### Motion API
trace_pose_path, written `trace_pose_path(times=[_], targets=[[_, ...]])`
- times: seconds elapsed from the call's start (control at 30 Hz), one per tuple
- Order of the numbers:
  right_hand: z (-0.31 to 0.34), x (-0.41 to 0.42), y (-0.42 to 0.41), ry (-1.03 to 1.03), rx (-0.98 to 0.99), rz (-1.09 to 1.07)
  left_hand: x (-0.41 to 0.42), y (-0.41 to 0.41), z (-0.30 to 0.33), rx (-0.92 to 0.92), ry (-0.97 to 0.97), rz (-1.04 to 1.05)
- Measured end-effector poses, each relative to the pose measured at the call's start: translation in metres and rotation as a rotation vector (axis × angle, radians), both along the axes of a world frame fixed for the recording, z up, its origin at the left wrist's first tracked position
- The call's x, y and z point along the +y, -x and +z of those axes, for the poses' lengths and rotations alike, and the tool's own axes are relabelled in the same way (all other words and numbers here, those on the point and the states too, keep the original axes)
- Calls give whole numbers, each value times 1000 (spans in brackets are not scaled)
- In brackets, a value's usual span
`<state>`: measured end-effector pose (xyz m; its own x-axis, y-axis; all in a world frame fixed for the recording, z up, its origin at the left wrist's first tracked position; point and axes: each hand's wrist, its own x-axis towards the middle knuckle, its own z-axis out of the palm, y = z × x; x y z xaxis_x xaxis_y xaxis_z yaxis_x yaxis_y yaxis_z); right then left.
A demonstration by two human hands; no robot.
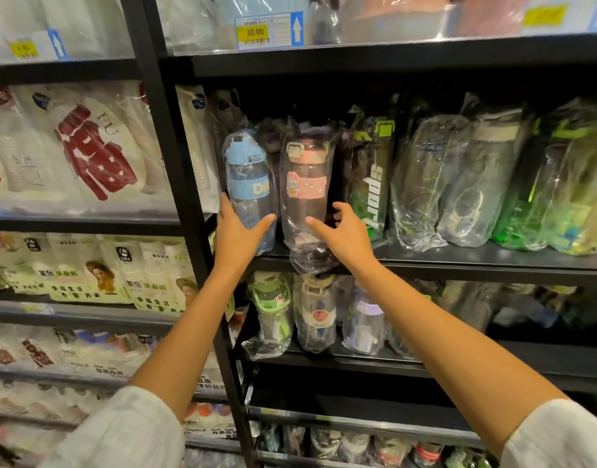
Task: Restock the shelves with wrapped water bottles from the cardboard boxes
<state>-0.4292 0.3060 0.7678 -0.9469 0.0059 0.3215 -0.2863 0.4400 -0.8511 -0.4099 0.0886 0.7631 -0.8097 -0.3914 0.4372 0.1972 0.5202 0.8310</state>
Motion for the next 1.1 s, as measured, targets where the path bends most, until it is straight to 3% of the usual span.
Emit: trace_pose_path(times=[0.13, 0.23, 0.3, 0.5, 0.73, 0.83, 1.1], targets=[[-1, 41, -17, -186, 154, -168, 29, -44, -4, 127, 399, 182], [-2, 76, -21, -211, 183, -280, 63, -59, -6, 112, 614, 87], [-1, 100, -22, -137, 165, -341, 90, -58, -4, 63, 632, -13], [3, 139, -10, -45, 137, -429, 157, -21, 11, -81, 511, -181], [10, 142, 13, -2, 64, -425, 190, 34, 17, -219, 126, -219], [13, 141, 22, -18, 17, -403, 195, 51, 17, -234, -2, -242], [6, 136, 41, 50, 34, -431, 199, 81, 8, -227, -129, -319]])
